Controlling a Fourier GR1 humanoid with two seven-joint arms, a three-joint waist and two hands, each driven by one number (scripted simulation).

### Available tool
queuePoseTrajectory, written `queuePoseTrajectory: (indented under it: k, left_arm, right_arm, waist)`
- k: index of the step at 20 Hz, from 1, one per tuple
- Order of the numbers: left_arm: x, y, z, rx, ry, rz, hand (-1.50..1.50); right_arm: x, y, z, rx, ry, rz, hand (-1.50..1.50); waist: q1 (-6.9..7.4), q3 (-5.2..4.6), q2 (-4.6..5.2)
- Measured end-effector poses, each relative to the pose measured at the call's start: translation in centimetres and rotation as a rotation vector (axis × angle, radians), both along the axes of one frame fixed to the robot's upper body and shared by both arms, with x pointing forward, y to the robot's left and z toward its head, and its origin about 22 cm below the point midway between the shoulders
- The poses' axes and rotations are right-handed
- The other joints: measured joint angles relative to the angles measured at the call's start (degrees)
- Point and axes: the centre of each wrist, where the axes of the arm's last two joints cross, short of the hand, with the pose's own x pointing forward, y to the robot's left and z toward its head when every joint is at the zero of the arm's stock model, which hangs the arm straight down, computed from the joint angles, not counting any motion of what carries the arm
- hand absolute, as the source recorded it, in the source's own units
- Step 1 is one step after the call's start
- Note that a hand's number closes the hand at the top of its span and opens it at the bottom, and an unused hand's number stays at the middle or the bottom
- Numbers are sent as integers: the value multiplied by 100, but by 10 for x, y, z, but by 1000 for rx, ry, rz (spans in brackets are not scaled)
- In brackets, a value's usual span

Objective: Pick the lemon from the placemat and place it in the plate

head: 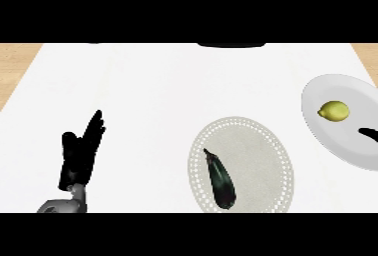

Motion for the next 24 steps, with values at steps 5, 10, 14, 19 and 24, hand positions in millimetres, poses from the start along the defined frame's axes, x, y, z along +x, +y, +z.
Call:
queuePoseTrajectory:
  k: [5, 10, 14, 19, 24]
  left_arm:
    - [-1, 4, 6, 2, -1, -2, 0]
    - [-1, 0, -1, -2, -1, -4, 0]
    - [-1, 2, -3, 0, 1, -2, 0]
    - [1, -1, 2, 4, -2, -1, 0]
    - [0, -2, -2, 4, -1, -8, 0]
  right_arm:
    - [-7, -9, 1, -20, 23, -43, -150]
    - [-21, -21, -1, -33, 46, -73, -150]
    - [-36, -31, -4, -44, 55, -98, -150]
    - [-54, -40, -10, -49, 49, -139, -150]
    - [-68, -50, -7, -53, 35, -169, -150]
  waist:
    - [13, 5, 6]
    - [25, 6, 16]
    - [25, 9, 19]
    - [27, 11, 19]
    - [31, 14, 21]
